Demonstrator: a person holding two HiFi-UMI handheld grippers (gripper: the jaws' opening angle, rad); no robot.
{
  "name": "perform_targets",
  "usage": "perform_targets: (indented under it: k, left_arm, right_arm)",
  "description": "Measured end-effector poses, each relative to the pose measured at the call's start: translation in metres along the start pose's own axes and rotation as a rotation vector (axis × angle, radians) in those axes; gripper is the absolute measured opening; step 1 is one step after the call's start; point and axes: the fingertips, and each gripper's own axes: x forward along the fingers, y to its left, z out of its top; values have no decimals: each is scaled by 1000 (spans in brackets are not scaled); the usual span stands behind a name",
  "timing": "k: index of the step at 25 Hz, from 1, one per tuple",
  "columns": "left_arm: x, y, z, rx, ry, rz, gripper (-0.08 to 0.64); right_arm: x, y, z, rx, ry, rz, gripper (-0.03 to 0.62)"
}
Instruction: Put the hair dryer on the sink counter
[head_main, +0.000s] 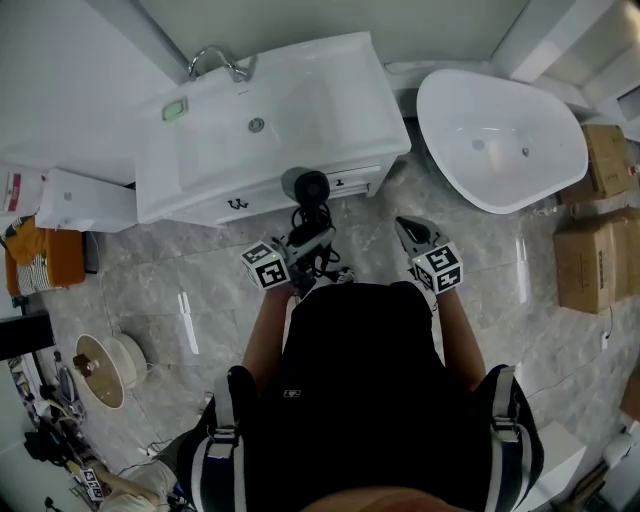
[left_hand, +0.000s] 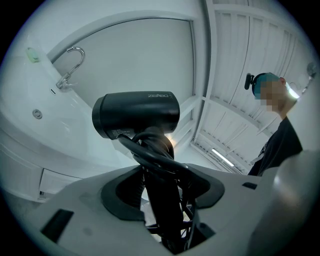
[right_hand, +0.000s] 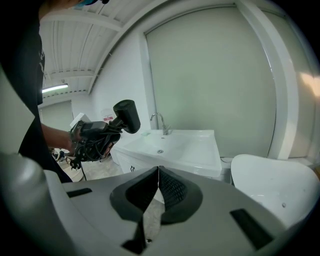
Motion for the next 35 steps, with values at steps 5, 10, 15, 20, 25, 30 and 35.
perform_targets:
  k: [5,10,15,20,25,30,35]
  left_arm:
    - [0,3,7,-2,6,2,221]
    - [5,6,7,-7,4,4,221]
    - [15,7,4,-19,-10,30,221]
    - [30,3,10,-17,-45,54,221]
    - [48,3,13,-3,-78,88,221]
    - [65,1,16,5,-116,130,221]
    - [76,0,11,5,-154,179,221]
  right_arm:
    - [7,4,4,4,-2,4,58]
    - [6,-1,-1,13,11,7,59]
    - [6,-15,-3,9,26,34,58]
    - [10,-34,10,-21,23,72,60]
    - [13,-52,21,-50,10,120,60]
    - [13,-72,20,-75,26,173,58]
    - [17,-91,22,-102,39,233,60]
